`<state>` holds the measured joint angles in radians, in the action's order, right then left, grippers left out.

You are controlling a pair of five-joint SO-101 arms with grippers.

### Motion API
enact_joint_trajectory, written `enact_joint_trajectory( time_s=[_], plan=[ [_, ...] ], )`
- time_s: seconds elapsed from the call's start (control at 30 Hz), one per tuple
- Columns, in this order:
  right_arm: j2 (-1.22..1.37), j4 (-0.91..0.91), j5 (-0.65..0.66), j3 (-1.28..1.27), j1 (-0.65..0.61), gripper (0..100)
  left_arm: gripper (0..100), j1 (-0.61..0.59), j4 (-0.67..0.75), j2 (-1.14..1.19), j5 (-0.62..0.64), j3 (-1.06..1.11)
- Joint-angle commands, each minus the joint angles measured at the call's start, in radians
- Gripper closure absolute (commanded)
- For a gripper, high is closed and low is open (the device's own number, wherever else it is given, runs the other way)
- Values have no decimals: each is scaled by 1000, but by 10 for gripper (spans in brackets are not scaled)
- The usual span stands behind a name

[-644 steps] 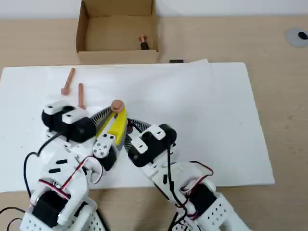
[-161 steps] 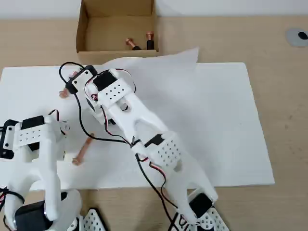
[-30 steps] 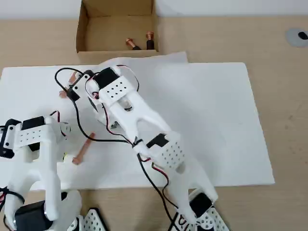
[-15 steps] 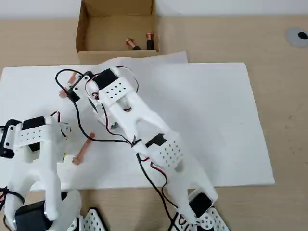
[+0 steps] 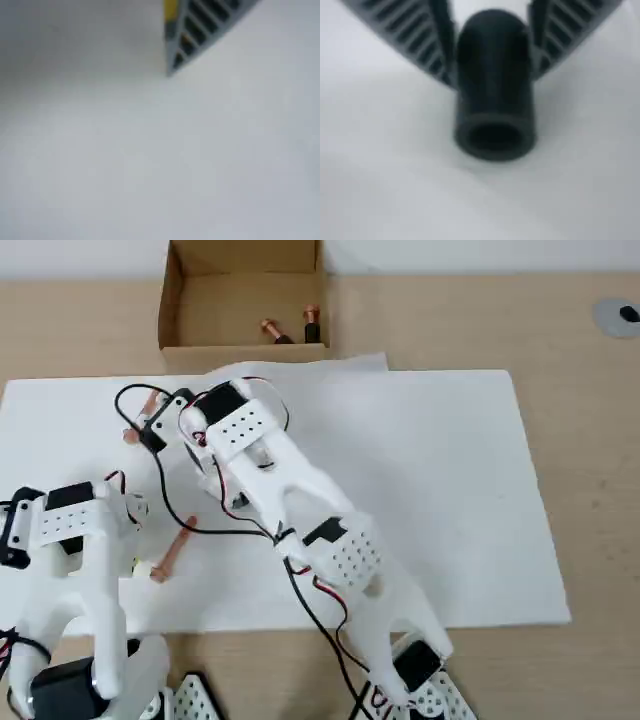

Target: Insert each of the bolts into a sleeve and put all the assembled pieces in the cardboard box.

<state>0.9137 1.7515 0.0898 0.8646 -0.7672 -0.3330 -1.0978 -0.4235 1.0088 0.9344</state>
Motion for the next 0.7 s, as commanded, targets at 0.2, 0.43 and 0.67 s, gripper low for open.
enact_joint_trajectory(
  time_s=[0.2, 0.43, 0.67],
  plan=[
    [-18, 2, 6, 44, 67, 987, 728, 12, 8, -16, -5, -5],
    [-188, 37, 9, 117, 85, 987, 728, 15, 8, -16, -21, -5],
    [-421, 37, 11, 117, 88, 987, 728, 15, 8, -16, -25, -5]
  ],
)
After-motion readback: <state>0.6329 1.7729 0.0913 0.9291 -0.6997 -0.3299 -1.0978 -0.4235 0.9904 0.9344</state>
